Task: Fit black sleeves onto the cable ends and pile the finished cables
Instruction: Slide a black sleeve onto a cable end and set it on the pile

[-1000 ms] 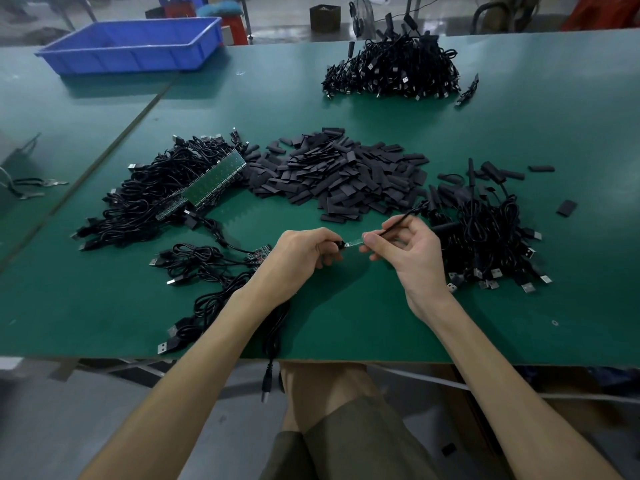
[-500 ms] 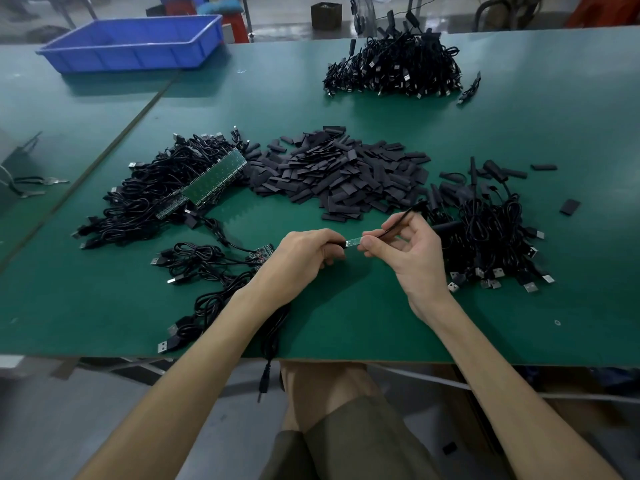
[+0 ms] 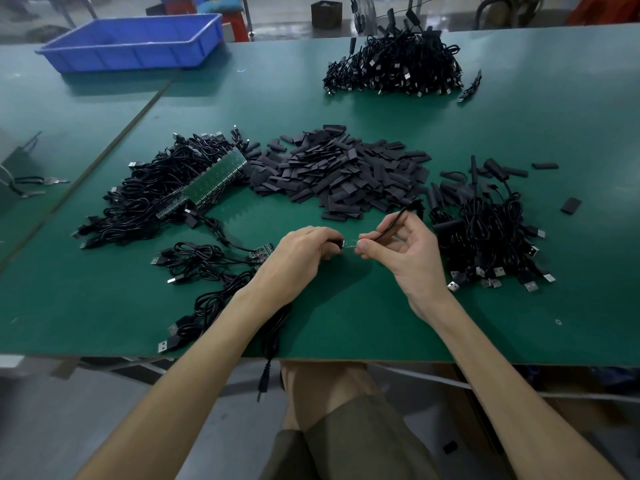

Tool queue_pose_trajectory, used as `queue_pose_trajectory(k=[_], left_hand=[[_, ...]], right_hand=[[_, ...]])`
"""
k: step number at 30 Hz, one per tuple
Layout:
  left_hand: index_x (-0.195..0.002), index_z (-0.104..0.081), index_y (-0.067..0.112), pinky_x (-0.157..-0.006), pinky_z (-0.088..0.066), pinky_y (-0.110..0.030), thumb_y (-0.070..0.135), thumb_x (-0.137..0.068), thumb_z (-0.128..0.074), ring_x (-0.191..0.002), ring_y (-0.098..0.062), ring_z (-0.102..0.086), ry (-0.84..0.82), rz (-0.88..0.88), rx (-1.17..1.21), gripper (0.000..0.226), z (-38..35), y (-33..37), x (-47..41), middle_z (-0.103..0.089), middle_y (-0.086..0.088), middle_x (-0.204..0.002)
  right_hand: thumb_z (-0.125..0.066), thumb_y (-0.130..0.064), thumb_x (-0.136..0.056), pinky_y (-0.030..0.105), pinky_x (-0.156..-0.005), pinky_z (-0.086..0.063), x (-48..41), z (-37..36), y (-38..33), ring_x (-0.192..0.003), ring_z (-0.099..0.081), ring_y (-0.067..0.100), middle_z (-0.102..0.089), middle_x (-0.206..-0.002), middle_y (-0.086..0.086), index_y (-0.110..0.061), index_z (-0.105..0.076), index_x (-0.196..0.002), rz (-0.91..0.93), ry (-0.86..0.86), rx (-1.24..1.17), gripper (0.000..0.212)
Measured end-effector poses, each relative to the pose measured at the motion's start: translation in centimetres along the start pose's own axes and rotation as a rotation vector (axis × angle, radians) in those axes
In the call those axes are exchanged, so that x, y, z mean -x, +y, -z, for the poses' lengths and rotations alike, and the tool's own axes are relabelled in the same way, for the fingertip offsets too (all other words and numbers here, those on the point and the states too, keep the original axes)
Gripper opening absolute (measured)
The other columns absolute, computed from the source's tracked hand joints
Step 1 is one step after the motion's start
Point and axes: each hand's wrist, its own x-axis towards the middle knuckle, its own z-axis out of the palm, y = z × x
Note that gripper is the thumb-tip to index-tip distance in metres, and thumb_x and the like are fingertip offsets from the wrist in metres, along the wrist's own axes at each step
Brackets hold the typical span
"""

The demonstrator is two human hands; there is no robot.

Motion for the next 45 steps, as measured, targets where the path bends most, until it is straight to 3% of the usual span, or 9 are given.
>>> queue_pose_trajectory(k=[4, 10, 17, 24, 29, 35, 40, 45], left_hand=[[-0.122, -0.067, 0.009, -0.075, -0.040, -0.006, -0.007, -0.097, -0.055, -0.076, -0.001, -0.049, 0.005, -0.006, -0.033, 0.032, 0.1, 0.2, 0.1, -0.060, 0.010, -0.095], [-0.120, -0.067, 0.003, -0.089, -0.045, -0.027, 0.006, -0.100, -0.060, -0.100, -0.021, -0.060, 0.024, -0.055, -0.049, 0.022, 0.3, 0.8, 0.0, -0.070, -0.009, -0.107], [-0.120, -0.066, 0.001, -0.092, -0.048, -0.035, -0.001, -0.098, -0.059, -0.104, -0.026, -0.061, 0.039, -0.028, -0.055, 0.023, 0.3, 1.0, 0.0, -0.070, -0.011, -0.110], [-0.119, -0.068, 0.001, -0.089, -0.046, -0.028, -0.005, -0.098, -0.057, -0.100, -0.023, -0.059, 0.009, -0.123, -0.085, 0.024, 0.4, 1.0, 0.3, -0.071, -0.007, -0.106], [-0.120, -0.066, 0.002, -0.089, -0.044, -0.028, 0.011, -0.102, -0.057, -0.100, -0.024, -0.058, -0.006, -0.171, -0.096, 0.022, 0.1, 1.4, 0.1, -0.070, -0.008, -0.106], [-0.124, -0.066, 0.003, -0.088, -0.043, -0.029, 0.012, -0.103, -0.054, -0.099, -0.026, -0.057, -0.013, -0.075, -0.036, 0.025, 0.1, 1.0, -0.2, -0.067, -0.009, -0.107], [-0.119, -0.065, 0.003, -0.080, -0.045, -0.030, -0.010, -0.094, -0.043, -0.087, -0.016, -0.050, -0.124, -0.095, -0.040, 0.035, 0.3, 0.7, -0.2, -0.058, 0.002, -0.095], [-0.117, -0.063, 0.004, -0.079, -0.043, -0.029, 0.001, -0.103, -0.042, -0.084, -0.014, -0.048, -0.193, -0.051, -0.005, 0.025, 0.0, 0.7, -0.4, -0.060, 0.000, -0.095]], right_hand=[[-0.085, -0.003, -0.081, 0.030, -0.079, -0.061, -0.1, 0.0, 0.0, -0.084, -0.078, 0.030, -0.077, -0.090, 0.011, -0.017, -0.058, -0.095, -0.003, -0.003, 0.004, 0.033], [-0.086, -0.006, -0.079, 0.030, -0.077, -0.061, 0.0, -0.1, 0.0, -0.084, -0.077, 0.032, -0.076, -0.090, 0.013, -0.020, -0.060, -0.093, 0.002, -0.013, 0.010, 0.033], [-0.086, -0.004, -0.080, 0.032, -0.077, -0.061, -0.1, -0.1, 0.1, -0.082, -0.078, 0.033, -0.078, -0.089, 0.011, -0.015, -0.059, -0.094, -0.013, -0.033, 0.005, 0.033], [-0.086, -0.004, -0.081, 0.029, -0.074, -0.061, -0.1, 0.0, 0.2, -0.080, -0.078, 0.032, -0.077, -0.088, 0.011, -0.013, -0.059, -0.095, -0.013, -0.027, 0.006, 0.032], [-0.090, -0.012, -0.077, 0.032, -0.081, -0.062, -0.1, 0.0, 0.3, -0.085, -0.077, 0.028, -0.078, -0.092, 0.009, -0.018, -0.061, -0.095, 0.016, -0.042, 0.061, 0.035], [-0.088, -0.019, -0.079, 0.032, -0.076, -0.062, -0.2, -0.1, 0.1, -0.086, -0.077, 0.035, -0.077, -0.095, 0.016, -0.010, -0.061, -0.097, 0.003, -0.045, -0.060, 0.034], [-0.085, -0.015, -0.080, 0.033, -0.072, -0.062, -0.2, -0.1, 0.1, -0.079, -0.077, 0.037, -0.076, -0.088, 0.020, -0.008, -0.062, -0.095, -0.005, -0.033, -0.040, 0.029], [-0.084, -0.019, -0.078, 0.036, -0.073, -0.063, -0.2, -0.2, 0.1, -0.078, -0.077, 0.037, -0.074, -0.087, 0.023, -0.006, -0.060, -0.095, 0.000, -0.033, -0.030, 0.031]])
